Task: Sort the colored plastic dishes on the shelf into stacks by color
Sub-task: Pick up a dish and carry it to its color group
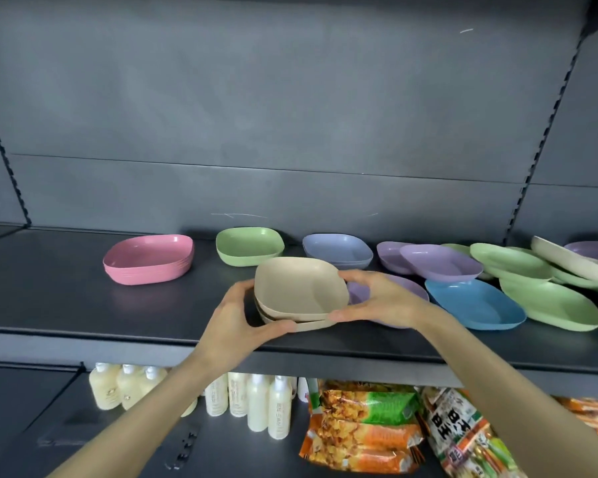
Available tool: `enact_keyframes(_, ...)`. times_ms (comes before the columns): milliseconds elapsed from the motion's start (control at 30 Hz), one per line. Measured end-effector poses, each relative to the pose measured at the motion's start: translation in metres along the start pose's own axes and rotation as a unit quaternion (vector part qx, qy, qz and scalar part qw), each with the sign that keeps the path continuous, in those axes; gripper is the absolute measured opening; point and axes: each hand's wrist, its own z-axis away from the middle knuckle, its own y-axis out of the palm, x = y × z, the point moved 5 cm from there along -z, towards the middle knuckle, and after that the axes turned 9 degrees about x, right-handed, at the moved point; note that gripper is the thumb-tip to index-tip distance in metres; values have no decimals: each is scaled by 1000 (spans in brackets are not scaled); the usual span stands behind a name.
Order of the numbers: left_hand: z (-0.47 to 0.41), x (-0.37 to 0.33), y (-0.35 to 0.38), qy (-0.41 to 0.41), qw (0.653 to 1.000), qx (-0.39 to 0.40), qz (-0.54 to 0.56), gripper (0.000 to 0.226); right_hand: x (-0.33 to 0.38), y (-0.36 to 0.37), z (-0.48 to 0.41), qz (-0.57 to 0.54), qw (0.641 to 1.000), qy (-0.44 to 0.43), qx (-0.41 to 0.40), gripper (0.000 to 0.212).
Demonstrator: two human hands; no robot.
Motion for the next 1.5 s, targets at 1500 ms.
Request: enact_keyframes(1500,-41,4,-46,-10,943,149,-297,41,12,-8,-20,188,977,86,-58,48)
